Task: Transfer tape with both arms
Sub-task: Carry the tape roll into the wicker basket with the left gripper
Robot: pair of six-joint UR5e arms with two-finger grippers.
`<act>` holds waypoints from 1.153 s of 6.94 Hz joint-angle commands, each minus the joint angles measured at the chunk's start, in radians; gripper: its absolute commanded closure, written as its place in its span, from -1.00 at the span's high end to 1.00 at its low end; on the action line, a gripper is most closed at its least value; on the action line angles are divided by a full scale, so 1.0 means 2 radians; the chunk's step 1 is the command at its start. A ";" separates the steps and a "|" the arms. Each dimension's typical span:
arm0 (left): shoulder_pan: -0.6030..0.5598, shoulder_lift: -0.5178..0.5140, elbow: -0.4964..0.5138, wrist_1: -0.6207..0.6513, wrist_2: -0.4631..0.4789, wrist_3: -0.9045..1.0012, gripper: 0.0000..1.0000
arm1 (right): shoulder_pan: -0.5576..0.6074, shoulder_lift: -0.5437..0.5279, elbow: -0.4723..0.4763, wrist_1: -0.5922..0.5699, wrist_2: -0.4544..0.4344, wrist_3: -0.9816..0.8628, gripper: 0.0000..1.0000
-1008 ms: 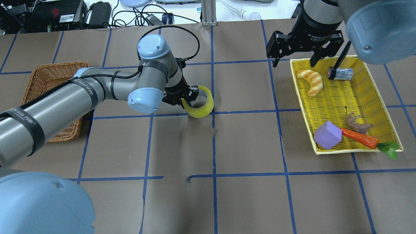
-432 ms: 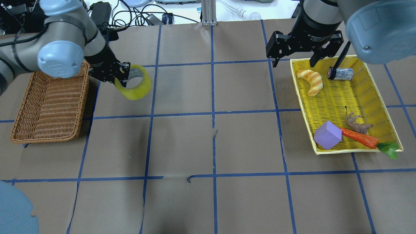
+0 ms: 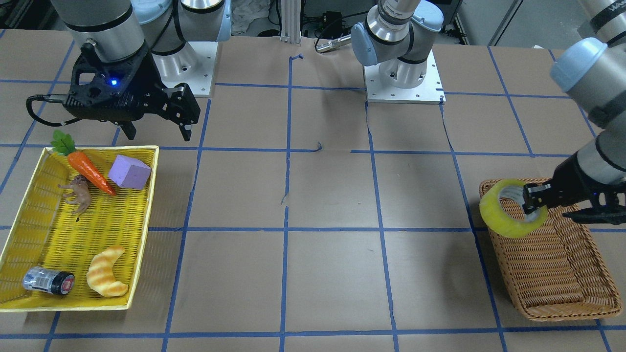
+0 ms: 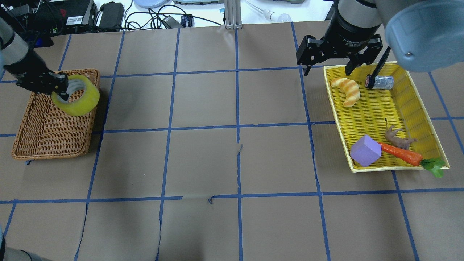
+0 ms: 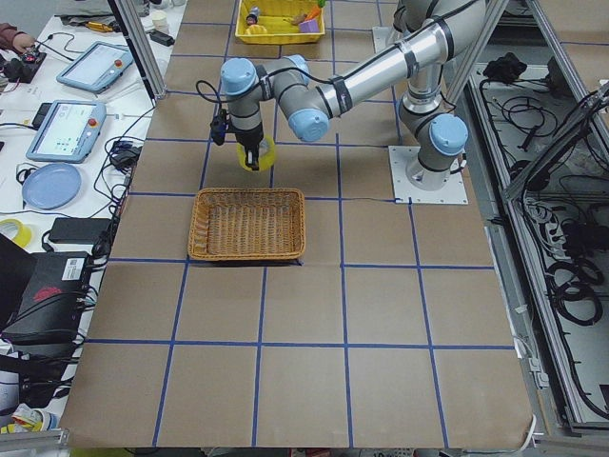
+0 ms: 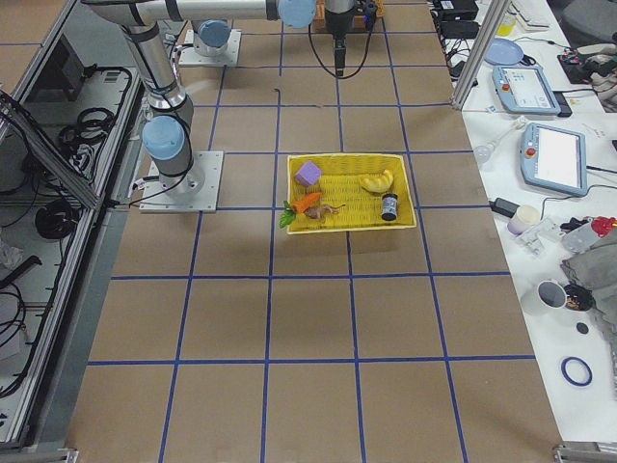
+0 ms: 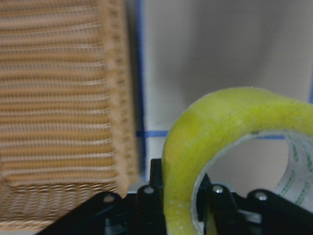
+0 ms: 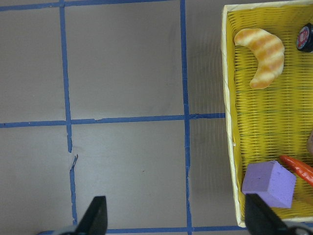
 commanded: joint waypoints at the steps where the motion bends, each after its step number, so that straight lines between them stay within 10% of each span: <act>1: 0.044 -0.020 -0.010 0.082 0.002 0.082 -1.00 | 0.000 0.000 0.001 0.000 0.000 0.000 1.00; 5: 0.077 -0.088 -0.048 0.128 0.002 0.086 -1.00 | 0.001 0.000 0.001 0.000 0.001 0.000 1.00; 7: 0.077 -0.105 -0.062 0.186 -0.004 0.079 0.99 | 0.001 0.000 0.001 0.000 0.001 0.000 1.00; 8: 0.077 -0.092 -0.056 0.188 -0.004 0.079 1.00 | 0.001 0.000 0.001 0.000 0.001 0.000 1.00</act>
